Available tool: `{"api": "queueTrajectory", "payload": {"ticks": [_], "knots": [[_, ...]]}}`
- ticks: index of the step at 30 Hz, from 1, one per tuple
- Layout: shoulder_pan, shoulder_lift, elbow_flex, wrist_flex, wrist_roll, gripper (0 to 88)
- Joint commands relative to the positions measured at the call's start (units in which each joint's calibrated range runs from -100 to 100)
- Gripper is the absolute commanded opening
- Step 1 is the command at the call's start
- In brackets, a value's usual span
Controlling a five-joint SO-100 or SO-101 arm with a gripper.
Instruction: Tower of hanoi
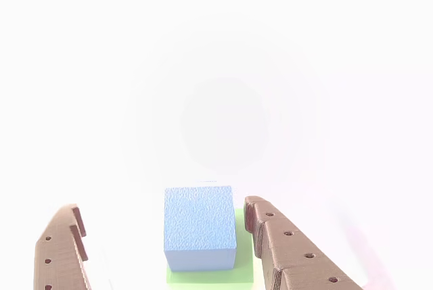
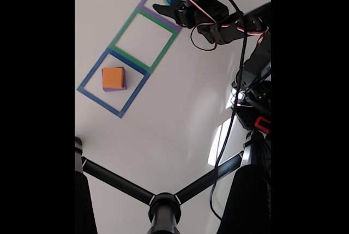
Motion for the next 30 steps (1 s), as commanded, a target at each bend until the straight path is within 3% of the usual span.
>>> {"api": "queueTrajectory", "payload": {"ticks": [1, 17, 30], "knots": [[-0.3, -0.2, -2.3, -1.4, 0.0, 20.8], [-1.0, 0.2, -1.2, -1.4, 0.0, 7.3], [-1.6, -0.6, -1.1, -0.8, 0.0, 3.6]]}}
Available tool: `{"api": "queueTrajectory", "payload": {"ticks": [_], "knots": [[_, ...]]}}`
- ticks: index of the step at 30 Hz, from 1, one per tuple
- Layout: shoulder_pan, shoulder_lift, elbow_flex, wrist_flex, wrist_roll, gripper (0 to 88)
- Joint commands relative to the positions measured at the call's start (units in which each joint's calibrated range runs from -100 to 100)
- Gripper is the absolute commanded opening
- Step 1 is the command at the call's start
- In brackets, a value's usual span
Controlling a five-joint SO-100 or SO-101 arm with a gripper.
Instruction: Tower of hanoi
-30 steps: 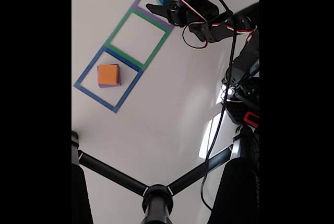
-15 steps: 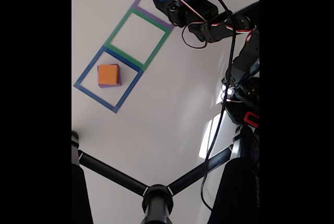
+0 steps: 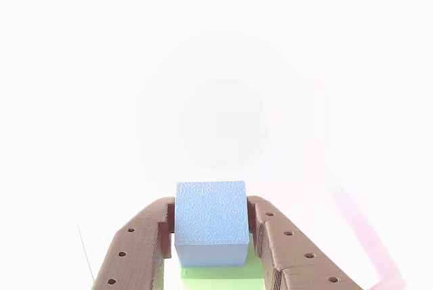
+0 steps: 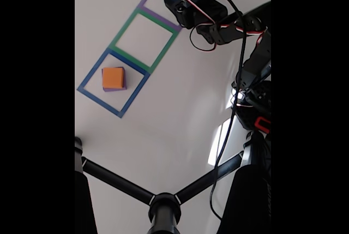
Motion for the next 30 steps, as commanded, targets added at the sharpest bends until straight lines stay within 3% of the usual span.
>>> {"api": "queueTrajectory", "payload": {"ticks": [1, 7, 14, 23, 30], "knots": [[-0.9, -1.5, -1.0, -0.6, 0.0, 3.7], [-2.9, -13.8, -1.3, 13.5, 0.0, 3.7], [-5.9, -37.1, -7.0, 48.4, 0.0, 3.3], [-11.7, -46.0, -39.8, 97.7, 0.0, 3.2], [-16.9, -44.8, -60.9, 119.0, 0.0, 3.2]]}}
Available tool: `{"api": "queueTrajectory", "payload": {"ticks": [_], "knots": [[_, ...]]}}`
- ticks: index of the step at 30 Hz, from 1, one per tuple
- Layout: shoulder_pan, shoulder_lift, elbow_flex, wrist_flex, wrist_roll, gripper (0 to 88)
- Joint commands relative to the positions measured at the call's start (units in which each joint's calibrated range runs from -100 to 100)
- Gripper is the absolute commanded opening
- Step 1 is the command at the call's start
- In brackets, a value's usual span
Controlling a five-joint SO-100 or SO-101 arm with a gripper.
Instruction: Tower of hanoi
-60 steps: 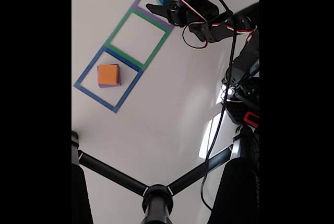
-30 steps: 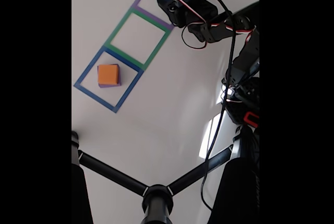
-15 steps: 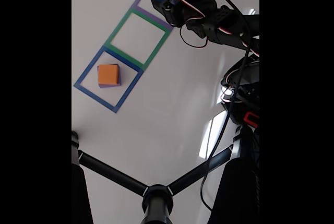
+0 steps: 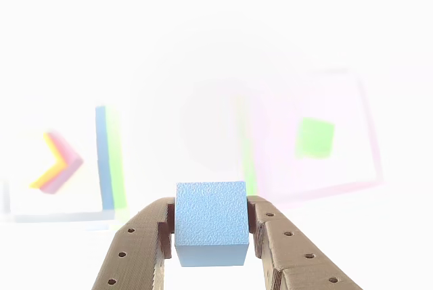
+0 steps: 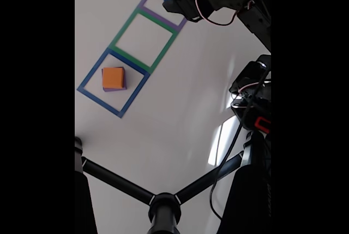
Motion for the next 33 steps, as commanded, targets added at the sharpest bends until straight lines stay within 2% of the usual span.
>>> {"api": "queueTrajectory", "payload": {"ticks": [1, 8, 13, 19, 25, 33], "knots": [[-2.6, -1.3, -11.2, 8.9, 0.6, 3.2], [-4.2, -1.0, -10.5, 7.7, 0.6, 3.0], [-4.9, -1.8, -0.5, -1.8, 0.6, 3.0], [-4.8, -2.4, 17.9, -22.2, 0.6, 3.1], [-4.6, 0.2, 37.4, -47.8, 0.6, 3.2], [-5.5, 10.6, 52.5, -77.3, 0.6, 3.2]]}}
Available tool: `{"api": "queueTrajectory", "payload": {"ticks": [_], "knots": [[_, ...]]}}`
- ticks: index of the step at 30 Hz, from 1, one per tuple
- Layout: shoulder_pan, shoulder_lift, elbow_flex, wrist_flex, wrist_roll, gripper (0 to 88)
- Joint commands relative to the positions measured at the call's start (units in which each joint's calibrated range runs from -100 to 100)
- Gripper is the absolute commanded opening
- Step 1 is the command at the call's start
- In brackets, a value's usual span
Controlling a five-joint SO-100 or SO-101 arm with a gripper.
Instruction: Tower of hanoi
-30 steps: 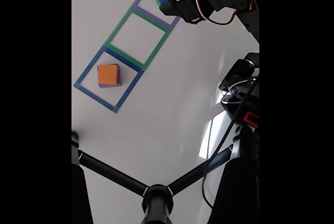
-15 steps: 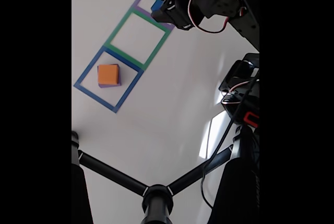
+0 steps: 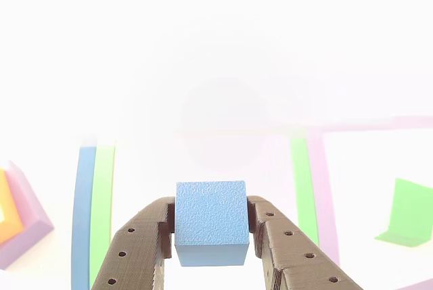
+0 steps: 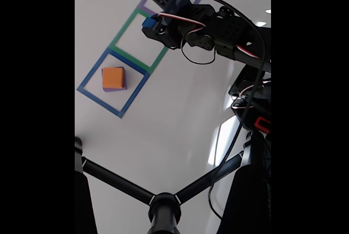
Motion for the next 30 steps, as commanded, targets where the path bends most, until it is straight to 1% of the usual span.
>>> {"api": "queueTrajectory", "payload": {"ticks": [1, 6, 17, 24, 30], "knots": [[-0.8, 4.6, 4.5, -15.8, 0.6, 3.2], [-0.6, 11.6, 9.2, -28.7, 0.6, 3.2], [1.1, 27.5, 9.5, -46.5, 0.6, 3.2], [1.6, 33.8, 9.5, -53.7, 0.6, 3.2], [-0.4, 35.3, 10.5, -56.3, 0.6, 3.5]]}}
